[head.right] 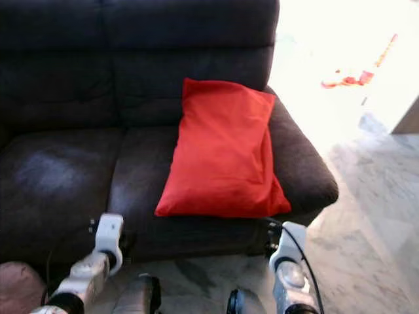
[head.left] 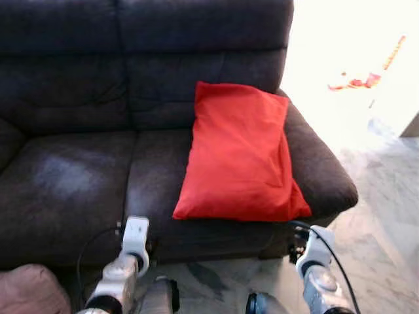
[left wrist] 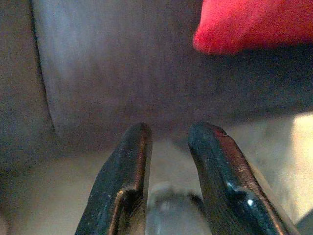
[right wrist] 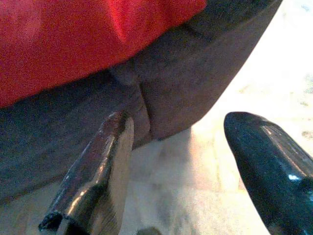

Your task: Move the pillow to the sofa from floor

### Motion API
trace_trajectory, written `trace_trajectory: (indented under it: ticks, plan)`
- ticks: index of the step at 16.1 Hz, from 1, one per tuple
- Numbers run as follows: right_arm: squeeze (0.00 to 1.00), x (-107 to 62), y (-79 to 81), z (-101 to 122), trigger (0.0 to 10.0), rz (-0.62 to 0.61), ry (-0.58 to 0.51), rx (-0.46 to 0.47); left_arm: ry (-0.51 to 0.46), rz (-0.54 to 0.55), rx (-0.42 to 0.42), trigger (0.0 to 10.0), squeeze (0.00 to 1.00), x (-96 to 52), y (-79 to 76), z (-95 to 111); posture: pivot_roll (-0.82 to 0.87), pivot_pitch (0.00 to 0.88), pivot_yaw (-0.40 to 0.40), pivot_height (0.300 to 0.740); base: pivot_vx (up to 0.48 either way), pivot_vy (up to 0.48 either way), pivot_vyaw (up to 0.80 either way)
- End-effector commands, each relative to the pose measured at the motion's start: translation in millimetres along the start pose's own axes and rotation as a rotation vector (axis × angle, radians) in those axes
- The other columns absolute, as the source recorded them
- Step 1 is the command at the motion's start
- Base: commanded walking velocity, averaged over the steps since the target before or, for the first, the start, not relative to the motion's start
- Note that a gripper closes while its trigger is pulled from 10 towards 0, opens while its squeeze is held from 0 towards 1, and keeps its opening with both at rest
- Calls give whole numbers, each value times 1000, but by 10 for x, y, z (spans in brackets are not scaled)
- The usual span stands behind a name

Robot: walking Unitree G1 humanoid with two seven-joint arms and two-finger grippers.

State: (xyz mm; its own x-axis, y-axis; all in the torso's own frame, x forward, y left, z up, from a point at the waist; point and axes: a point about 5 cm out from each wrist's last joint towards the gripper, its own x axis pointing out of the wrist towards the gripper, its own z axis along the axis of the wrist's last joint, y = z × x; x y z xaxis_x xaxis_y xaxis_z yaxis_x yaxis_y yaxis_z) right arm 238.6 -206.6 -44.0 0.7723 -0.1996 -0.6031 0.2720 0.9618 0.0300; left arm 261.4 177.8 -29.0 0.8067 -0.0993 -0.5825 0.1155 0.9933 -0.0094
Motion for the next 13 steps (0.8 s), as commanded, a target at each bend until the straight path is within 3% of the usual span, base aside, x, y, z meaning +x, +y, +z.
trace_trajectory:
  ticks: [1, 3, 7, 13]
  plan:
    - [0, -22, -5, -93, 10000, 4, 39, 5, 23, -2, 55, 10000, 0, -2, -20, -51, 38, 4, -25, 657, 0, 0, 0]
    - [0, -68, -59, -246, 10000, -10, 99, 11, 54, -8, 71, 10000, 0, -12, -60, -135, 40, 15, -28, 657, 0, 0, 0]
    - [0, -119, -100, -379, 10000, -5, 139, 4, 99, 57, 32, 10000, 0, -58, 16, -273, 36, 28, -24, 662, 0, 0, 0]
    - [0, -163, -74, -502, 10000, -15, 186, 34, 133, 102, 38, 10000, 0, -98, 51, -380, 40, 38, -16, 732, 0, 0, 0]
